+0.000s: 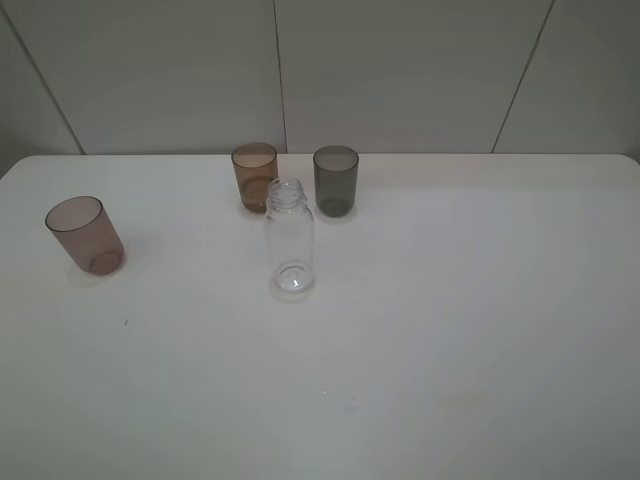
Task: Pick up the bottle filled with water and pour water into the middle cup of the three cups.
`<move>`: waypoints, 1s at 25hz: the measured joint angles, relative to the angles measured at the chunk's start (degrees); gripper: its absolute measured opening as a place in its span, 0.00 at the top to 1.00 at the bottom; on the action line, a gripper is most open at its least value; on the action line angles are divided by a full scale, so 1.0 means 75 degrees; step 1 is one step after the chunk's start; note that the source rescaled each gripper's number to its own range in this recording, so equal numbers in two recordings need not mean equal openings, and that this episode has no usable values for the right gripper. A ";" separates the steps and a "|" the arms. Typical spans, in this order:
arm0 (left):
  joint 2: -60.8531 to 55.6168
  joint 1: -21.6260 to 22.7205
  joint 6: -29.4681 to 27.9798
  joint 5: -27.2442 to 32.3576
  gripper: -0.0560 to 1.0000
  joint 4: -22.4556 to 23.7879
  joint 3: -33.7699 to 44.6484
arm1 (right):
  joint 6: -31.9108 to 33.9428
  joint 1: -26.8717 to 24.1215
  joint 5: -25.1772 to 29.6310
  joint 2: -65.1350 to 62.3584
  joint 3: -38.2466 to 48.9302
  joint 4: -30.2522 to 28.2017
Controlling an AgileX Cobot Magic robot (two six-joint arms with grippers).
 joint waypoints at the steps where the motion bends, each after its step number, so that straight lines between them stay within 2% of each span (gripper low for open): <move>1: 0.0000 0.0000 0.0041 -0.0095 0.00 -0.0034 0.0032 | 0.0000 0.0000 0.0000 0.0000 0.0000 0.0000; 7: 0.0000 0.0000 0.0275 -0.0673 0.00 -0.0235 0.0311 | 0.0000 0.0000 0.0000 0.0000 0.0000 0.0000; 17: 0.0000 0.0030 0.0334 -0.0781 0.00 -0.0259 0.0334 | 0.0000 0.0000 0.0000 0.0000 0.0000 0.0000; 20: 0.0000 0.0326 0.0334 -0.0781 0.00 -0.0259 0.0334 | 0.0000 0.0000 0.0000 0.0000 0.0000 0.0000; 25: 0.0000 0.1297 0.0334 -0.0781 0.00 -0.0259 0.0334 | 0.0000 0.0000 0.0000 0.0000 0.0000 0.0000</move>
